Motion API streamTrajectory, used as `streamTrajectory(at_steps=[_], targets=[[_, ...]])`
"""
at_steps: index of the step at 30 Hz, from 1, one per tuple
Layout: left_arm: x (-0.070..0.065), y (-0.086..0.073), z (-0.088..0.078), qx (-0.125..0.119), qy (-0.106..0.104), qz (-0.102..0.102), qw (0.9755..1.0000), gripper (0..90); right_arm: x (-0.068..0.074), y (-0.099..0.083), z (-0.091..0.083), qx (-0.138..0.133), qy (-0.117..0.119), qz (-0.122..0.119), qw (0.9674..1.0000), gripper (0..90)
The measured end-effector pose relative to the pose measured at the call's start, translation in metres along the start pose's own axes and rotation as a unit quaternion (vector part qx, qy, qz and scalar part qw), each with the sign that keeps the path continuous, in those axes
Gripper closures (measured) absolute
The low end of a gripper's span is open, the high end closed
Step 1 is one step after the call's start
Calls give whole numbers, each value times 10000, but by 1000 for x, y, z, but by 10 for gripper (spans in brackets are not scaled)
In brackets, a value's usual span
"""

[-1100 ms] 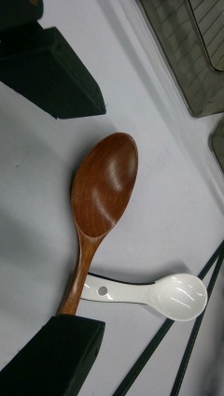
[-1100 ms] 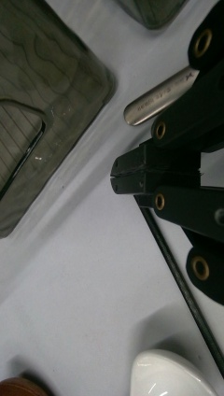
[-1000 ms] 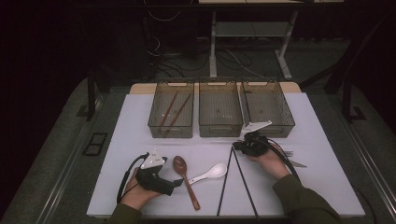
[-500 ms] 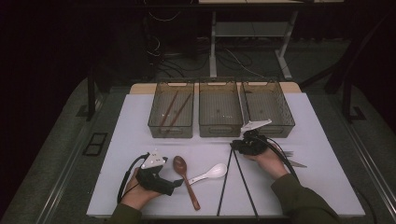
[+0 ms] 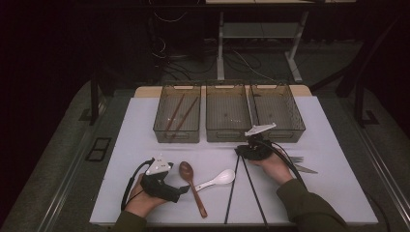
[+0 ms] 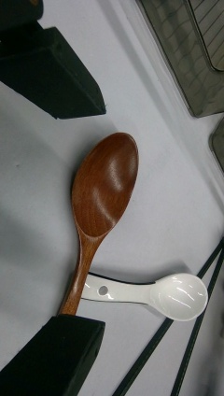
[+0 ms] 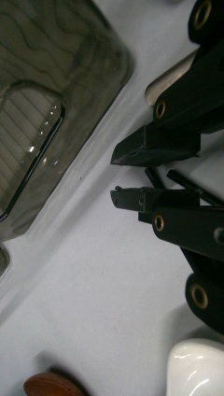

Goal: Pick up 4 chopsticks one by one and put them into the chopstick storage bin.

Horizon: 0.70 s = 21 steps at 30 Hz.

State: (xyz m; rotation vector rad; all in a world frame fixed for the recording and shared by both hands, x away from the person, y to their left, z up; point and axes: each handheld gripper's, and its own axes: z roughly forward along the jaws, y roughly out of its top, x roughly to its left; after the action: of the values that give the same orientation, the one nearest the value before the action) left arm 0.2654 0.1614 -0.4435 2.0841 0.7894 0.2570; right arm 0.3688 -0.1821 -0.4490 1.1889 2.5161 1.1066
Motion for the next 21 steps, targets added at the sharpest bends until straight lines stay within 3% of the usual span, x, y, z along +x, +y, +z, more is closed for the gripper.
streamTrajectory(at_steps=[14,21], targets=[[1,0,0,-17,-5,2,10000,0,11,9,8,-78,111,-231,9996,812],[0,0,0,-11,-3,-2,10000,0,7,7,0,42,-6,-133,9999,873]])
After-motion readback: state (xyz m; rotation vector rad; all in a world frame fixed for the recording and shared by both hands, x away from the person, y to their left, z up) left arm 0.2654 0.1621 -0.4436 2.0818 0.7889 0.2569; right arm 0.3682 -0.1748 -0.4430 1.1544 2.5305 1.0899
